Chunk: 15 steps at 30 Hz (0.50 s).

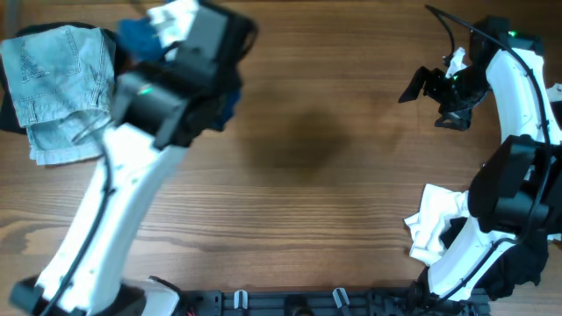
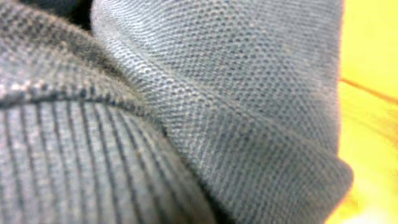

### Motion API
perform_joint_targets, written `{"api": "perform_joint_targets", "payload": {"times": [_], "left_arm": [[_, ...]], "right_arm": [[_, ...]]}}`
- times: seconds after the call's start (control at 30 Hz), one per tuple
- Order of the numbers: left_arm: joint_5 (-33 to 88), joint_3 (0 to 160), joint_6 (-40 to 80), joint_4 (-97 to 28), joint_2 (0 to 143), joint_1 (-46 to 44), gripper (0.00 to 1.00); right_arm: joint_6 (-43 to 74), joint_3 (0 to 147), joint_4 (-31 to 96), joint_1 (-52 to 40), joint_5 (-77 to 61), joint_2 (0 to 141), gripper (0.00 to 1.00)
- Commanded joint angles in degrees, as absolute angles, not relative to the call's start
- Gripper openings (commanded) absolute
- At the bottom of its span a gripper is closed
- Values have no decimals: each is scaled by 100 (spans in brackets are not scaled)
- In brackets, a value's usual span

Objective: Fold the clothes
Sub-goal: 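Lift the teal bundle with the left gripper and carry it upper left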

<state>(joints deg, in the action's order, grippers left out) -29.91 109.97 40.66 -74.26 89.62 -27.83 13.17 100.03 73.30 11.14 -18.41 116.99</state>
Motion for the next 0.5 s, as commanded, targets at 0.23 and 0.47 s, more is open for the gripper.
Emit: {"api": "perform_joint_targets", "payload": {"times": [0.23,0.47], "left_arm": [[-3454,11024,4831,-8265,8840,-1275,4],[-2659,10842,4823,-8283,8965,528,4]], "right_arm": [[1243,10119,7382,681,-1962,11603,100],[1243,10119,7426,416,-1959,11603,100]]}}
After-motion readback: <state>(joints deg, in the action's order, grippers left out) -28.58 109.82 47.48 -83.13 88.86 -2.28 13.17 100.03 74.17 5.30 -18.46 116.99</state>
